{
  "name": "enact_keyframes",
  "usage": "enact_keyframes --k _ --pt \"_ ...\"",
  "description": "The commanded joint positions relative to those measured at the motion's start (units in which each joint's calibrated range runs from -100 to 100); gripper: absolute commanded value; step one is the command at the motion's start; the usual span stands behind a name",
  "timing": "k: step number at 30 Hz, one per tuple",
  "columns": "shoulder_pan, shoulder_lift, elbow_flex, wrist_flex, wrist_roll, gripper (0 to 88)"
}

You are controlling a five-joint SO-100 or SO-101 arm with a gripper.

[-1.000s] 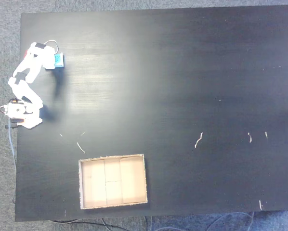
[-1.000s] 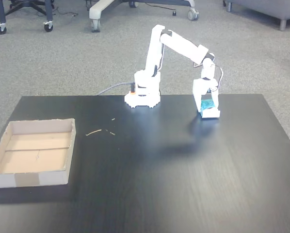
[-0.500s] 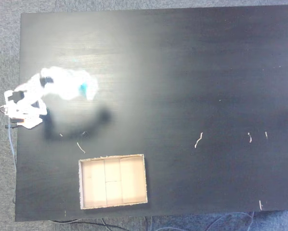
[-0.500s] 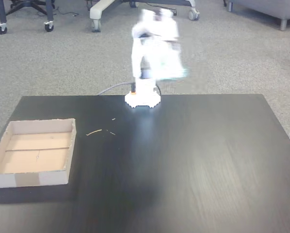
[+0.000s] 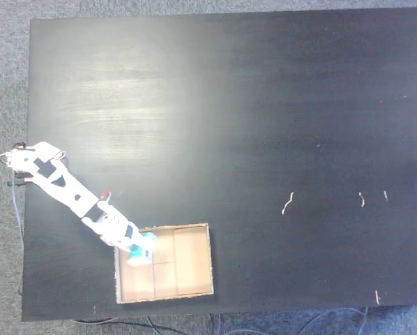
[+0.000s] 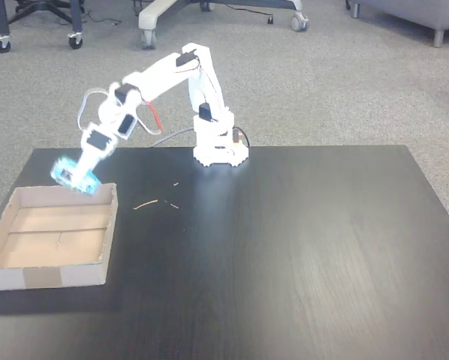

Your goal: Pick the green block and drop it in the box on the right.

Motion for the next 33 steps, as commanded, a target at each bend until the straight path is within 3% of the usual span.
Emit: enact_keyframes --k 1,8,14,16,17,20,23,25,30,31,33 --pt "-2.0 4.5 -0.9 -7.6 0.2 15.8" --pt "-0.3 5.3 -1.7 -2.5 0.6 23.1" --pt "3.4 3.5 -2.1 -0.1 0.8 36.9" --pt "3.3 3.0 -0.9 0.0 1.9 55.0" --pt "3.3 2.6 -0.2 0.0 2.1 55.0" --pt "3.7 -1.7 -2.4 1.8 -0.4 58.8" --pt "-0.3 -14.5 -7.8 8.3 -6.0 60.7" --pt "-7.4 -27.5 -8.7 16.2 -8.4 55.2" --pt "-28.4 -66.6 0.6 40.5 -16.7 20.1" --pt "-29.8 -73.6 7.3 41.1 -19.1 10.7" --pt "-32.4 -84.7 25.7 39.1 -20.7 5.5"
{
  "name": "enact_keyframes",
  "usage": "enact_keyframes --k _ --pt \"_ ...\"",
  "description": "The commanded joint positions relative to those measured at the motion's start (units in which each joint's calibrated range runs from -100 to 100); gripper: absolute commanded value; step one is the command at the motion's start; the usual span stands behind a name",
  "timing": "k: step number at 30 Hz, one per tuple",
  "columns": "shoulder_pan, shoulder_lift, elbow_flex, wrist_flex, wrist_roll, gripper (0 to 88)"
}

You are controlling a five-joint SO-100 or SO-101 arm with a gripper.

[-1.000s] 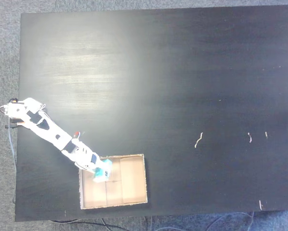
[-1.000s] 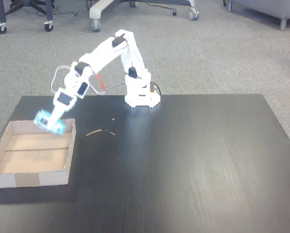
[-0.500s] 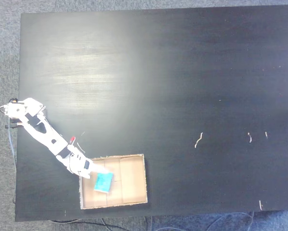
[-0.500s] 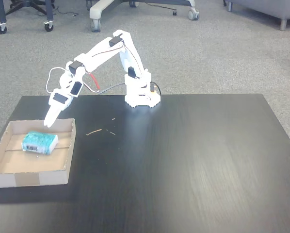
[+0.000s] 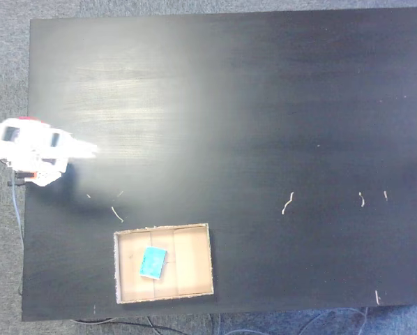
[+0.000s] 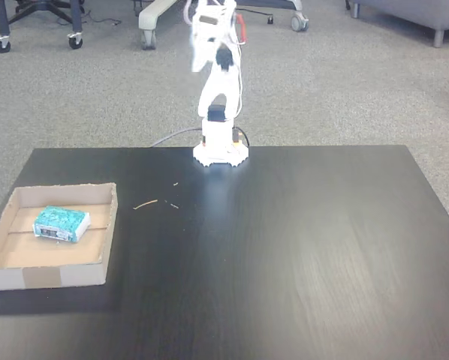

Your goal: Pick the green block and drop it in the box on the right.

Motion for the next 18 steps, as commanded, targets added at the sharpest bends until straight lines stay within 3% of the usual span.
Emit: enact_keyframes --k 1,6,9,12,18 --pt "-4.9 -21.2 29.8 -1.8 -3.0 3.0" --pt "-8.1 -33.2 72.5 -12.0 2.3 0.1" --pt "-10.1 -41.2 86.6 -20.9 1.1 0.1" --pt "-11.6 -41.3 91.4 -26.2 1.1 0.1" --pt "-9.1 -41.3 91.4 -26.3 -1.1 0.1"
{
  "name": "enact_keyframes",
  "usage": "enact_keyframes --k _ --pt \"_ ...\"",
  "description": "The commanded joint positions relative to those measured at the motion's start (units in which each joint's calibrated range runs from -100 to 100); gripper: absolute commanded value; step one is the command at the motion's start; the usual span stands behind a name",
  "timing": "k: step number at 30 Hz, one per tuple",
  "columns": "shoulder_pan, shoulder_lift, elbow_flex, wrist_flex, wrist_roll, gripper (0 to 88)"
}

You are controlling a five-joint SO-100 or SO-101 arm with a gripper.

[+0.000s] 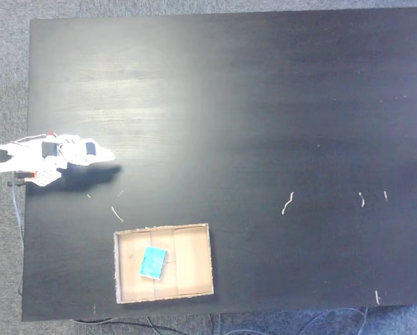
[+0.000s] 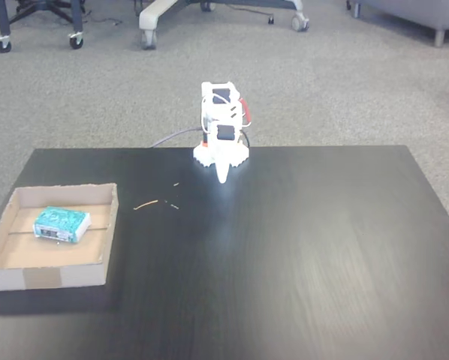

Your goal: Pick the green block and drop it in the box on the right.

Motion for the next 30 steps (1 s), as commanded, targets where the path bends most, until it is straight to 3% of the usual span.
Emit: enact_keyframes --k 1,9,30 --pt "2.9 -0.3 1.3 -0.8 -2.2 0.1" --pt "-4.0 -0.3 1.3 -1.0 -5.9 0.1" --pt "-3.8 -0.3 1.3 -0.9 -7.2 0.1"
